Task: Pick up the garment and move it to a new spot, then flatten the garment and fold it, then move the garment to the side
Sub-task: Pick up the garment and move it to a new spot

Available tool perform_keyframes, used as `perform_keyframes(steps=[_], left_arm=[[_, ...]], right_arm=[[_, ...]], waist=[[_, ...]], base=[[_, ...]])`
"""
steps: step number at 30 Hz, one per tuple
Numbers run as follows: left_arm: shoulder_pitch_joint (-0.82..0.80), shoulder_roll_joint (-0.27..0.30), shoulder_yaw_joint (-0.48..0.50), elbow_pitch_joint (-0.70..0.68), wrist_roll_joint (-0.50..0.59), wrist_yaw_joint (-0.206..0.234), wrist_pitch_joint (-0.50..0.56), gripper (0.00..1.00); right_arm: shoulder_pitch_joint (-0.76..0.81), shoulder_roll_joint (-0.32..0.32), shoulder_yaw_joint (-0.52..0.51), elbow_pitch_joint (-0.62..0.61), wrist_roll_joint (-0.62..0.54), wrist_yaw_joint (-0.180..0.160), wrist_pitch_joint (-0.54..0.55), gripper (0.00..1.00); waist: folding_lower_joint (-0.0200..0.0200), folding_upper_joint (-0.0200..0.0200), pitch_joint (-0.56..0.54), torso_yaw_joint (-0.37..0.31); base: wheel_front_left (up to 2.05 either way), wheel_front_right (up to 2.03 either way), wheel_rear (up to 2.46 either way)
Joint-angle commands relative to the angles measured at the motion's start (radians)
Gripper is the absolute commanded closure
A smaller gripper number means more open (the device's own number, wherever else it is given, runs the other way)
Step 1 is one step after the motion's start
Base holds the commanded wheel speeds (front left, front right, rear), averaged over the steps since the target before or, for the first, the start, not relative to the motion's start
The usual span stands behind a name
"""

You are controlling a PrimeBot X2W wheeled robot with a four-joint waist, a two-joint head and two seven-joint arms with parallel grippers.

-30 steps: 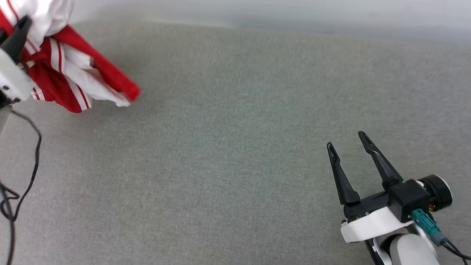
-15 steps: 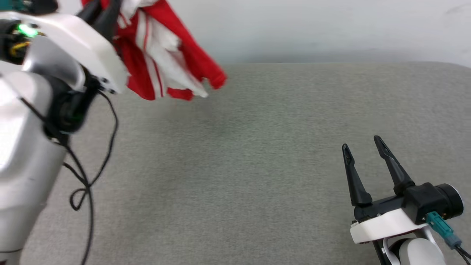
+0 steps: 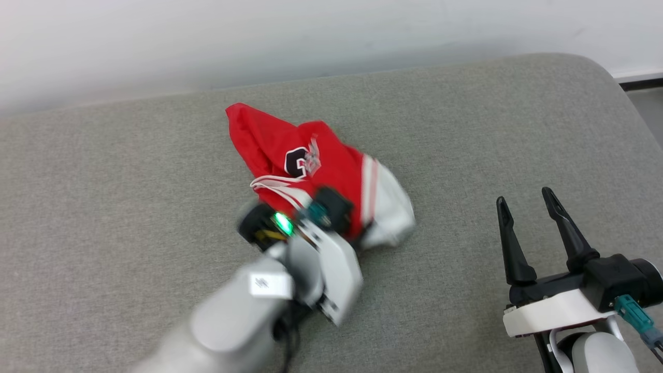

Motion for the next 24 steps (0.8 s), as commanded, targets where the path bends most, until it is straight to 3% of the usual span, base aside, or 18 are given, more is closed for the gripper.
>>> perform_keyframes(steps=[1, 2, 4, 7, 13, 19, 24], left_arm=[[0.009, -0.004, 0.000, 0.002, 0.002, 0.000, -0.009, 1.00], [0.022, -0.032, -0.018, 0.031, 0.009, -0.004, -0.021, 0.95], [0.053, -0.084, -0.052, 0.085, 0.009, -0.016, -0.040, 0.00], [0.076, -0.152, -0.085, 0.148, 0.004, -0.033, -0.072, 0.00], [0.062, -0.195, -0.074, 0.204, -0.013, -0.052, -0.175, 0.00], [0.048, -0.135, 0.020, 0.155, -0.037, -0.019, -0.300, 0.00], [0.103, -0.017, 0.114, 0.077, -0.044, 0.053, -0.365, 0.00]], right_arm=[[-0.012, 0.003, 0.000, 0.000, 0.004, -0.001, -0.002, 0.00], [-0.013, 0.003, 0.000, 0.001, 0.004, -0.001, -0.002, 0.00], [-0.015, 0.003, -0.003, 0.001, 0.004, -0.001, -0.002, 0.00], [-0.011, 0.003, -0.006, 0.006, 0.000, -0.001, -0.002, 0.00], [0.004, 0.003, -0.001, 0.020, -0.011, -0.001, -0.002, 0.00], [0.034, 0.003, -0.012, 0.036, -0.027, -0.001, -0.002, 0.00], [0.060, 0.003, -0.016, 0.045, -0.039, -0.001, -0.002, 0.00]], waist=[[0.0000, -0.0001, 0.005, -0.005], [0.0000, -0.0001, 0.006, -0.007], [0.0000, -0.0001, 0.009, -0.009], [0.0000, -0.0001, 0.007, -0.003], [0.0000, -0.0001, -0.020, 0.046], [0.0000, -0.0001, -0.076, 0.120], [0.0000, -0.0001, -0.119, 0.173]], base=[[0.00, 0.00, 0.00], [0.00, 0.00, 0.00], [0.00, 0.00, 0.00], [0.00, 0.00, 0.00], [0.00, 0.00, 0.00], [0.00, 0.00, 0.00], [0.00, 0.00, 0.00]])
